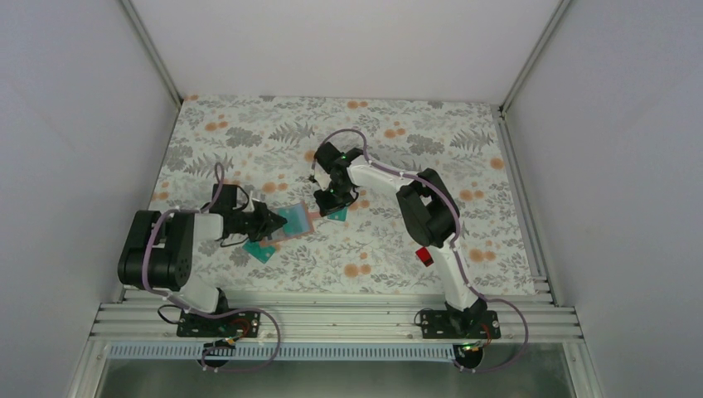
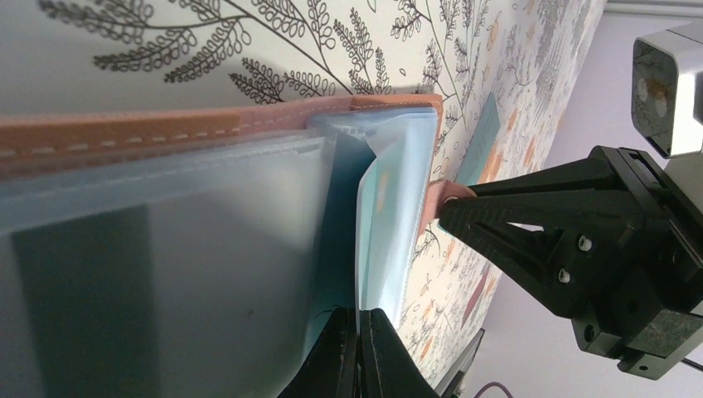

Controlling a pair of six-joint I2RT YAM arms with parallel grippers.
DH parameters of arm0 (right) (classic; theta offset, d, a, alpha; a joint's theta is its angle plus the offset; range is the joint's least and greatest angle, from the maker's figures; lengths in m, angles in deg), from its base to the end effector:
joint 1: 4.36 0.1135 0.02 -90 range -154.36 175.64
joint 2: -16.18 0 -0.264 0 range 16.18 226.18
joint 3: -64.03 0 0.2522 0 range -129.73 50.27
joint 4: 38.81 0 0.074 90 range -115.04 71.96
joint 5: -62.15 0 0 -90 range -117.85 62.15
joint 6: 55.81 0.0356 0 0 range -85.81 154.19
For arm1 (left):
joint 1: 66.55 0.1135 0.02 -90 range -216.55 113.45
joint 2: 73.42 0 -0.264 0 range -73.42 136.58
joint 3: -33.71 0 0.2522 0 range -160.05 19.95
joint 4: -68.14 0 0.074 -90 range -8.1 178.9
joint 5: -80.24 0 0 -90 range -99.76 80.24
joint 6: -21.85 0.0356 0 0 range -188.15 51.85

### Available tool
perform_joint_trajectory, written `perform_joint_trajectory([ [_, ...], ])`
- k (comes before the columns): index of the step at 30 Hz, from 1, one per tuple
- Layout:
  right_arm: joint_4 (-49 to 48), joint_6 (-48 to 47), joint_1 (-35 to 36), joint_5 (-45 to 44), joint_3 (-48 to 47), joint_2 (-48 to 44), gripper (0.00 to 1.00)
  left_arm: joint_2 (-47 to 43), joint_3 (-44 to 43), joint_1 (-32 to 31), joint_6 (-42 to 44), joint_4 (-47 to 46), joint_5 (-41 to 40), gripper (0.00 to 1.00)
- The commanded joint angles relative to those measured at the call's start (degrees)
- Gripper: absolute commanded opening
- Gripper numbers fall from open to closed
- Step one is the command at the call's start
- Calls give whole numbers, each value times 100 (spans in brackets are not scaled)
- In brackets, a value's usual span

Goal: Put the credit cards into the card holder

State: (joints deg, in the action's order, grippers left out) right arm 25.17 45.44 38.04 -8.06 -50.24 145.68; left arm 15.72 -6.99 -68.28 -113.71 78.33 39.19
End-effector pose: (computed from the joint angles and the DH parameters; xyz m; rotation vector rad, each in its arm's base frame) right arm 0.3252 0.3133 0.1454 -0.8732 2.9442 0.6088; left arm 0.2331 -0.0339 0.1056 -0.6732 2.5788 -1.4001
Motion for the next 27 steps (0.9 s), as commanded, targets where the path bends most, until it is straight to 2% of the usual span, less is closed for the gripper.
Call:
perform_joint_trajectory([
  [1, 202, -103, 111, 104, -176, 171, 4, 168, 2, -117, -155, -168, -120, 2],
  [15, 199, -115, 129, 153, -189, 209, 4, 421, -77, -365, -249, -366, -184, 2],
  [21, 196, -114, 129, 130, -216, 225, 4, 485, -218, -397, -79, -175, -275, 3],
  [24, 198, -123, 129, 96, -228, 221, 4, 407, -267, -398, -3, -22, -319, 8],
  [27, 213, -131, 129, 28, -240, 211, 4, 220, -329, -398, 108, 265, -430, 23],
])
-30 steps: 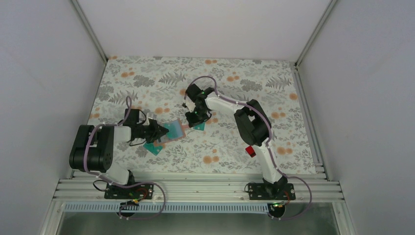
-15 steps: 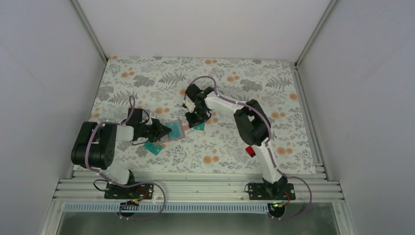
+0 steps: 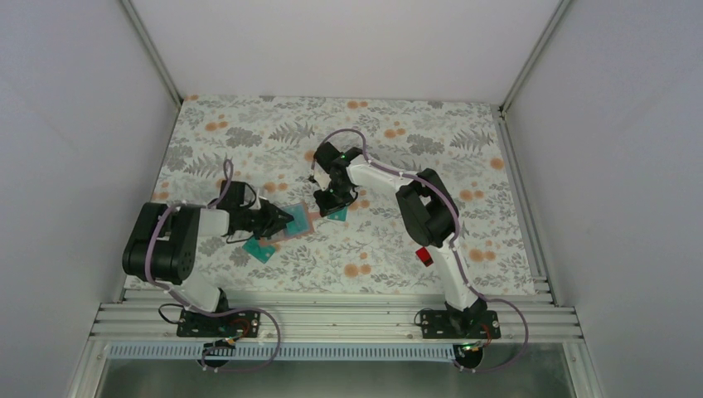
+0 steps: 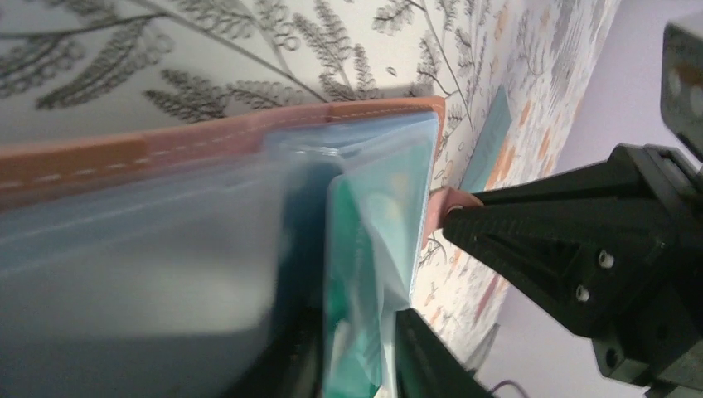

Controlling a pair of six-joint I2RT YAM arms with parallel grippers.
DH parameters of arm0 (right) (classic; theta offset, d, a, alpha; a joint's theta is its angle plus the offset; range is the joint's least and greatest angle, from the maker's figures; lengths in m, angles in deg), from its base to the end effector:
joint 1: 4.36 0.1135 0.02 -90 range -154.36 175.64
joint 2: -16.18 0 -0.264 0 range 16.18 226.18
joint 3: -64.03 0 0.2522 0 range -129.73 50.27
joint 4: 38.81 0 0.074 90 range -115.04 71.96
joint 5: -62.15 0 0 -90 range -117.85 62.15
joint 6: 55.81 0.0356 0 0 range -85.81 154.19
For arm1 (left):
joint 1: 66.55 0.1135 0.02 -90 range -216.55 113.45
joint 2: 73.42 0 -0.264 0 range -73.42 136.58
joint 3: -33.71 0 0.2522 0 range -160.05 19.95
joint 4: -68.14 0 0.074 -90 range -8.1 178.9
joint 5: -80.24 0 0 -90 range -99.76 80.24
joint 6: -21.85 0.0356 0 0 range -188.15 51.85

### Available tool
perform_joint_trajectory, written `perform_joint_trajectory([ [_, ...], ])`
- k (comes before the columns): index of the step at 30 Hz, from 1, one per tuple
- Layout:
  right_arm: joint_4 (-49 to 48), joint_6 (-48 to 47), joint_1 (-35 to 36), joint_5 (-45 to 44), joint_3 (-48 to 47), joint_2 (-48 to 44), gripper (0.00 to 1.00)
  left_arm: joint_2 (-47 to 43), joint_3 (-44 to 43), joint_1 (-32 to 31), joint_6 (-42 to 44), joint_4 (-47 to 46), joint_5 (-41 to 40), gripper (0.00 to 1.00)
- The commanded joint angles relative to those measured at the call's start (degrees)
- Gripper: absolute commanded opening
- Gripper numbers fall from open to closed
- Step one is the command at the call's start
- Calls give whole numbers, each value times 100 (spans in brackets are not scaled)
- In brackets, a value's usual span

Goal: Put the credit cards into the card holder

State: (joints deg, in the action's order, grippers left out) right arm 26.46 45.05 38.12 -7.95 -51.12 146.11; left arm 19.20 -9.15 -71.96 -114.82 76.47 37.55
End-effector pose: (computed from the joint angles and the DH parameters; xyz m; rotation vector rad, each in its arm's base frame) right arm 0.3251 0.3141 0.1457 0.8846 -2.9515 -0.6033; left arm 0.2433 -0.0493 0.1014 -0.6280 2.6174 -1.3864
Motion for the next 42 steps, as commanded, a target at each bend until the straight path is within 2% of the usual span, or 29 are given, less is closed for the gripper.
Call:
perform_joint_trajectory([
  [1, 88, -92, 120, -14, -154, 168, 4, -218, -152, -33, 283, 605, -337, 27],
  [9, 103, -73, 98, -154, -175, 126, 4, -738, -498, -39, 728, 1803, -690, 52],
  [14, 105, -44, 69, -207, -221, 66, 16, -1008, -697, -39, 895, 2405, -832, 68],
  [17, 153, -23, 51, -207, -332, 22, 23, -1211, -833, -39, 982, 2708, -979, 71],
  [20, 211, 10, 50, -189, -500, -69, 29, -1298, -993, -41, 1134, 2975, -1161, 66],
  [28, 50, 482, 46, 587, -721, -457, 42, -1149, -1268, -119, 1533, 3155, -1500, 34],
  [32, -564, 892, 53, 1371, -295, -564, 43, -908, -1337, -249, 1629, 3048, -1447, 22],
  [37, -627, 937, 54, 1655, -217, -320, 41, -648, -1424, -368, 1693, 2991, -1547, 9],
  [42, -705, 911, 50, 1905, -162, -126, 40, -481, -1420, -401, 1739, 2941, -1611, 3],
])
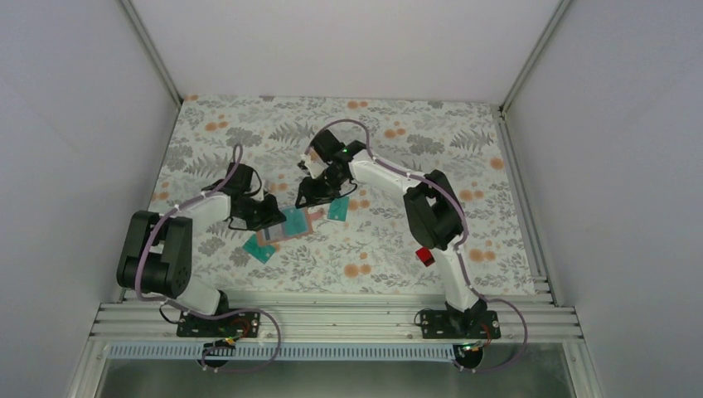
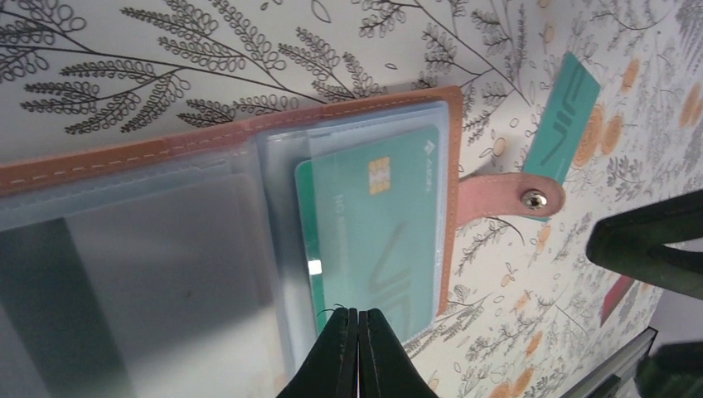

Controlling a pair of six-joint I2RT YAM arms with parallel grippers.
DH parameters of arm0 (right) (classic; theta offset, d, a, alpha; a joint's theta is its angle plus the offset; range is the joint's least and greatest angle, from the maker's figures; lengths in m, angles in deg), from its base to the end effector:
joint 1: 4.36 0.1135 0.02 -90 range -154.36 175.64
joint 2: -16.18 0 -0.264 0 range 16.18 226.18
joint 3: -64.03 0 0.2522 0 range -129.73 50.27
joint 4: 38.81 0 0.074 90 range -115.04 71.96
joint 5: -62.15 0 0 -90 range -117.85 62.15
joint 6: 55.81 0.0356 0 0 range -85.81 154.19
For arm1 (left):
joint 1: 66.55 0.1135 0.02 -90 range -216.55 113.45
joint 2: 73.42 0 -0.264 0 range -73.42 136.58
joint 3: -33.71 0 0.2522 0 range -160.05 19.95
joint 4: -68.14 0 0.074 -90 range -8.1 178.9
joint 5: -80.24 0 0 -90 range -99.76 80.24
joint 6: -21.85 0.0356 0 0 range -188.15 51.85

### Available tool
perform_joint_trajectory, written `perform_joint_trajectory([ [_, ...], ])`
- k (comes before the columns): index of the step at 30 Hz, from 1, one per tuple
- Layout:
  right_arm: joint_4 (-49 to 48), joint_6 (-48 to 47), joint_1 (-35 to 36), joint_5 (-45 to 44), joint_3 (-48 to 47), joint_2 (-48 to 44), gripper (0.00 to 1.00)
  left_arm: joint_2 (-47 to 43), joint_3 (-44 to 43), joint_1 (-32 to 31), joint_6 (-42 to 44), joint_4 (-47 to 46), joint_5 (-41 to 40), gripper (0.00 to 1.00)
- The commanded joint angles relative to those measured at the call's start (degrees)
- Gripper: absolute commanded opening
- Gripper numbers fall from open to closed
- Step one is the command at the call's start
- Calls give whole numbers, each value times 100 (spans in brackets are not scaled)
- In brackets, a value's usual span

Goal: Put the credit cards into the card holder

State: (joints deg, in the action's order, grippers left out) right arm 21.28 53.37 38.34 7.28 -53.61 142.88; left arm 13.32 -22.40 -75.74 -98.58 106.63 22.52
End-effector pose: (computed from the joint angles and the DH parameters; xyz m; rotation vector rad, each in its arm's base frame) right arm 0.3268 0.3294 0.1891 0.7661 -2.8405 -1.0752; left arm 0.2527 -0.0601 0.1513 -0.3746 2.8198 -0.9508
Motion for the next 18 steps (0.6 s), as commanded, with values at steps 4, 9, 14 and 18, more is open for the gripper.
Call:
perform_joint_trajectory([
  [4, -221, 48, 36, 580, 116, 354, 40, 231, -86, -54, 133, -143, -121, 2],
  [9, -203, -21, 35, 686, 92, 549, 40, 351, -83, -91, 150, -203, -142, 2],
  [14, -182, -73, 37, 743, 64, 690, 40, 489, -83, -126, 158, -242, -149, 2],
  [18, -104, -118, 37, 756, -8, 797, 40, 568, -69, -149, 155, -275, -193, 2],
])
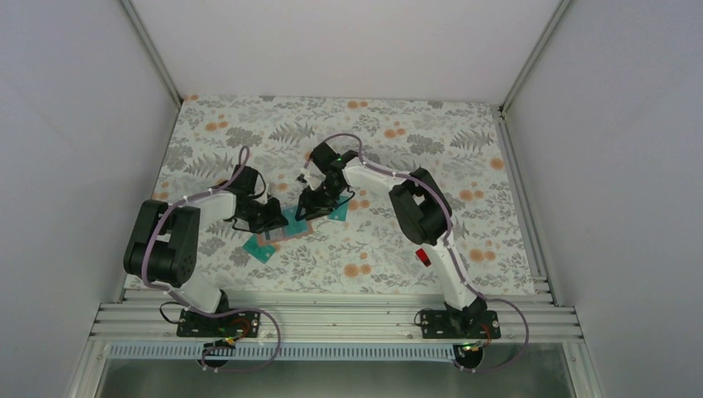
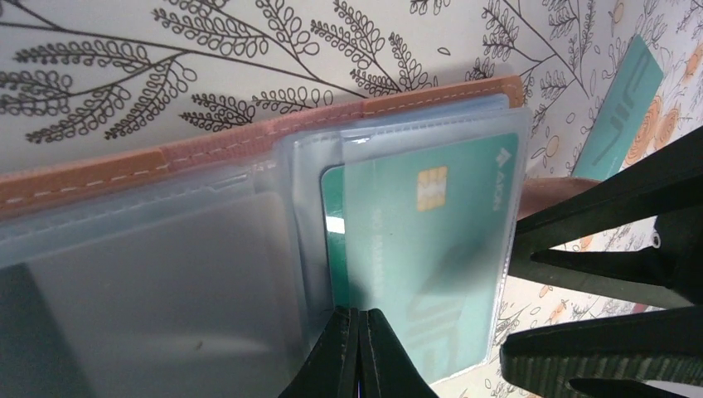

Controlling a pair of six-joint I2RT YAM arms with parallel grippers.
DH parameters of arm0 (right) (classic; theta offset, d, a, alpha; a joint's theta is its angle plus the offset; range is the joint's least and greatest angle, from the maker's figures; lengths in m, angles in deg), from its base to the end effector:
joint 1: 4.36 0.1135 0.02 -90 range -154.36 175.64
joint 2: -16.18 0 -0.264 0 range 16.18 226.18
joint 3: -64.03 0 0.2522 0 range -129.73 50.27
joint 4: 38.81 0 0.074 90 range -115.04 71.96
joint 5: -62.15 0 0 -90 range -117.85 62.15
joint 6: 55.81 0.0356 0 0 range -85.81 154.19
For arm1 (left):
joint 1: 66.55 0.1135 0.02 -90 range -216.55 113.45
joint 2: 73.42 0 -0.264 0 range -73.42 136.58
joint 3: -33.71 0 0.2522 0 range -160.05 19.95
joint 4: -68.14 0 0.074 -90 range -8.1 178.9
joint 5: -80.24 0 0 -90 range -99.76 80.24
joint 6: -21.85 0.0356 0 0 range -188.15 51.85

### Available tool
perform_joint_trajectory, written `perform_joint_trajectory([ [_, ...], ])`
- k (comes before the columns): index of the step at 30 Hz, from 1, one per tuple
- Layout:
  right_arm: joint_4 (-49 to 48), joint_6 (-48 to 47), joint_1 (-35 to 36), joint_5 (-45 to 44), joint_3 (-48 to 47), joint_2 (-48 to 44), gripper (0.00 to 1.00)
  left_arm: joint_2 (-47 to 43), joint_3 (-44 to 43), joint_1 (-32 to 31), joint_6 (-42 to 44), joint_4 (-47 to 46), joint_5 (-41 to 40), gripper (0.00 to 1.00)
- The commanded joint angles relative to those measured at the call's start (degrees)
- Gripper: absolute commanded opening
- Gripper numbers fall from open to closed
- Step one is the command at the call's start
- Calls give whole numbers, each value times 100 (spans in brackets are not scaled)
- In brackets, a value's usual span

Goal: Put the credit cards into the card holder

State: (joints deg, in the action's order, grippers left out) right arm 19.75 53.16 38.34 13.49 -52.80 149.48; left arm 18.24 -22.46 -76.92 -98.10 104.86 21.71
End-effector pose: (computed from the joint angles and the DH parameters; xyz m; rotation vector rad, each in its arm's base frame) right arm 0.3287 0.3353 0.1368 0.7073 -2.6955 -1.0891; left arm 0.2572 -0.0660 0.1316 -0.3672 2.8801 -0.9236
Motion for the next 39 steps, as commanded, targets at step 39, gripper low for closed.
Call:
perform_joint_trajectory([
  [39, 683, -496, 596, 455, -1391, 535, 41, -1672, -424, 78, -152, 1429, -1069, 2],
])
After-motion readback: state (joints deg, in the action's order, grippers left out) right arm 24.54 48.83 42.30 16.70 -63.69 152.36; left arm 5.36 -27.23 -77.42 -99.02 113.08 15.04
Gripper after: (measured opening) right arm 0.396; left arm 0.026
